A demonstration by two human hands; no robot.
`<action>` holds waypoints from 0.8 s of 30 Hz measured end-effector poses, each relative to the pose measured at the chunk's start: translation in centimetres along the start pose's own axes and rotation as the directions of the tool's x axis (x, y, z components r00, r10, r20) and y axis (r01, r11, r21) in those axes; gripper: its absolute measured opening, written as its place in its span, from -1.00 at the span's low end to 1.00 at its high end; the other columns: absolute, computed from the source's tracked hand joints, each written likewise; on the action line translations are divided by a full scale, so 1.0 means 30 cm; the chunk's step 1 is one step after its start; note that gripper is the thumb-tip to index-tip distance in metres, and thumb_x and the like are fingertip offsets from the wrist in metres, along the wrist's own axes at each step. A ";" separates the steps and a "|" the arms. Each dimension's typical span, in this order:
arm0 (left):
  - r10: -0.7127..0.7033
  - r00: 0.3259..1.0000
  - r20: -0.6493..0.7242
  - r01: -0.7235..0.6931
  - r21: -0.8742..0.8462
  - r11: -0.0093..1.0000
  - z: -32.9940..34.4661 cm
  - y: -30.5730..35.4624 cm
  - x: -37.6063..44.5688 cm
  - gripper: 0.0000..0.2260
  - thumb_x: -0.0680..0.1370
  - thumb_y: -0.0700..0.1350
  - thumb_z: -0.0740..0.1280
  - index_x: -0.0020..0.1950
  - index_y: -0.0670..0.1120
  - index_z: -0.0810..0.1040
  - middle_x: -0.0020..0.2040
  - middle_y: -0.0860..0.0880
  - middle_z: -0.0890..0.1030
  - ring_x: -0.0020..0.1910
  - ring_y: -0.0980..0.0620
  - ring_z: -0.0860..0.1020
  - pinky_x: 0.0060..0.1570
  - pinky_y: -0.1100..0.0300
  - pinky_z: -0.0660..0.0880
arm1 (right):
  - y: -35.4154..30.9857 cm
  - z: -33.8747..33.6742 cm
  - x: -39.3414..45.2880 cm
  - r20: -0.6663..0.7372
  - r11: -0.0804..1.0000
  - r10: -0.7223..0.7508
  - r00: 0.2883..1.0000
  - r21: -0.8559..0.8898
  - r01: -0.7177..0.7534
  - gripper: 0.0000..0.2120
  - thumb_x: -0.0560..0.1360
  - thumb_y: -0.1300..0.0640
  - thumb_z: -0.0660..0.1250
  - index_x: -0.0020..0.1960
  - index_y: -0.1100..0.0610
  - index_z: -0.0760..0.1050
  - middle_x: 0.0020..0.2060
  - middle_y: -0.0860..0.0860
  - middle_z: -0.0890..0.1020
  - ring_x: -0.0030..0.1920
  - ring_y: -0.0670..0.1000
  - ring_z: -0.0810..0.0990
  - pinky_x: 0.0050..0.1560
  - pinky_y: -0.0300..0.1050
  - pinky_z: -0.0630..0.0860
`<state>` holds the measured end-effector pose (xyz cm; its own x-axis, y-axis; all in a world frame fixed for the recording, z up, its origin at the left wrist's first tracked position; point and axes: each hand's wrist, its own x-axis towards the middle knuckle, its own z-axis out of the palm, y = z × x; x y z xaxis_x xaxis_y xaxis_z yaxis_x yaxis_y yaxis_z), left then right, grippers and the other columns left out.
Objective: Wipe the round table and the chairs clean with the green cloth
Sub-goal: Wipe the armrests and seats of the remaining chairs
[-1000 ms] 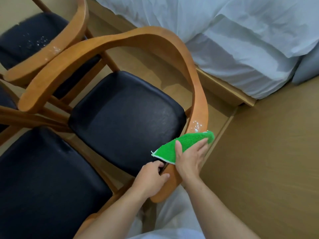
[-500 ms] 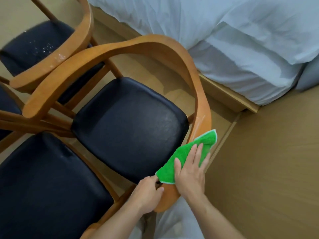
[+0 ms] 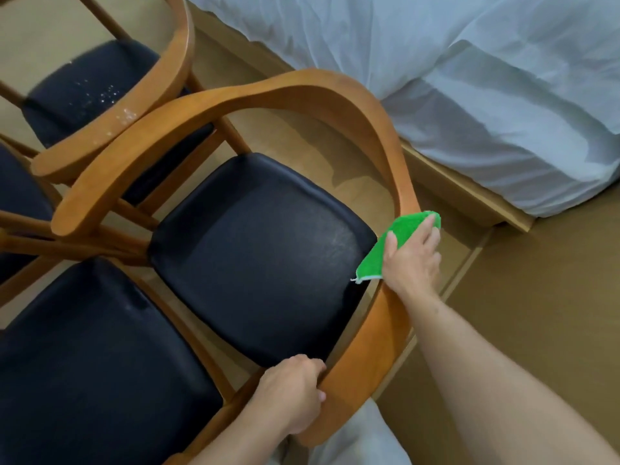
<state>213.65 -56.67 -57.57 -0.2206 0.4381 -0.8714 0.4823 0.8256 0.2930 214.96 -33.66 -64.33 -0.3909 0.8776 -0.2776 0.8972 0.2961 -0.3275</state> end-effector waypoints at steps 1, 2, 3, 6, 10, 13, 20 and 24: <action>-0.005 1.000 0.008 0.005 0.055 0.998 -0.007 0.008 -0.002 -0.67 0.61 0.01 0.25 0.38 0.05 0.40 0.23 0.02 0.48 0.23 -0.04 0.46 0.24 -0.03 0.42 | -0.012 -0.016 0.075 0.033 1.000 -0.017 0.999 0.016 0.016 -0.31 0.59 -0.22 0.05 0.56 0.06 -0.16 0.49 0.16 0.17 0.26 0.32 0.41 0.21 0.21 0.39; -0.013 1.000 0.017 0.011 0.100 0.995 -0.009 0.014 -0.001 -0.69 0.62 0.01 0.24 0.37 0.04 0.41 0.23 0.01 0.47 0.23 -0.05 0.46 0.24 -0.04 0.40 | -0.027 -0.032 0.148 0.081 0.999 -0.029 0.996 0.042 0.026 -0.34 0.59 -0.22 0.06 0.55 0.04 -0.11 0.43 0.18 0.25 0.24 0.30 0.44 0.20 0.23 0.43; -0.022 0.999 0.024 0.019 0.130 0.991 -0.009 0.017 0.000 -0.69 0.62 0.02 0.23 0.36 0.04 0.41 0.23 0.00 0.47 0.24 -0.05 0.45 0.25 -0.04 0.39 | -0.041 -0.046 0.211 0.129 0.997 -0.042 0.991 0.066 0.034 -0.38 0.59 -0.22 0.06 0.52 0.04 -0.04 0.37 0.18 0.33 0.22 0.28 0.47 0.18 0.23 0.45; -0.044 0.999 0.004 0.044 0.120 0.992 -0.011 0.017 0.002 -0.69 0.62 0.05 0.23 0.36 0.06 0.41 0.24 0.01 0.48 0.24 -0.04 0.45 0.26 -0.01 0.37 | -0.075 -0.048 0.300 0.138 0.995 -0.073 0.988 0.072 0.064 -0.46 0.60 -0.21 0.05 0.42 0.10 0.12 0.22 0.19 0.48 0.14 0.26 0.52 0.05 0.13 0.45; -0.070 0.997 0.044 0.063 0.133 0.989 -0.012 0.023 0.010 -0.69 0.62 0.05 0.23 0.35 0.04 0.41 0.25 0.00 0.49 0.24 -0.05 0.46 0.25 0.00 0.38 | -0.050 -0.034 0.195 0.070 0.997 -0.075 0.995 0.026 0.073 -0.44 0.59 -0.22 0.07 0.46 0.05 0.07 0.25 0.17 0.42 0.11 0.26 0.53 0.03 0.18 0.51; -0.071 0.995 0.071 0.059 0.154 0.986 -0.021 0.029 0.019 -0.70 0.62 0.05 0.23 0.34 0.03 0.41 0.25 -0.01 0.48 0.23 -0.07 0.46 0.23 0.00 0.39 | 0.008 -0.031 0.052 0.068 0.997 -0.071 0.995 0.011 0.070 -0.30 0.59 -0.21 0.07 0.55 0.09 -0.12 0.38 0.20 0.27 0.19 0.31 0.47 0.13 0.21 0.47; -0.007 0.998 0.058 0.007 0.000 1.000 -0.007 0.078 0.041 -0.54 0.47 0.12 0.34 0.30 -0.06 0.47 0.25 -0.08 0.54 0.21 -0.14 0.52 0.16 0.00 0.49 | 0.077 0.021 -0.400 0.237 0.994 -0.014 0.971 -0.098 0.038 -0.20 0.58 -0.20 0.05 0.55 0.21 -0.28 0.51 0.30 -0.22 0.47 0.38 0.03 0.40 0.24 0.15; 0.024 0.999 0.033 -0.020 -0.125 0.992 0.034 0.088 0.063 -0.39 0.28 0.21 0.37 0.31 0.08 0.45 0.20 0.02 0.58 0.13 -0.08 0.56 0.10 0.00 0.53 | 0.102 0.033 -0.452 0.294 0.995 -0.030 0.955 -0.079 0.055 -0.17 0.57 -0.22 0.02 0.52 0.16 -0.40 0.50 0.21 -0.36 0.51 0.32 -0.19 0.45 0.25 0.11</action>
<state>215.38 -54.02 -58.86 -0.1812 0.4460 -0.8765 0.3766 0.8548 0.3572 222.81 -45.03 -62.48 -0.4603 0.7189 -0.5208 0.8878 0.3729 -0.2698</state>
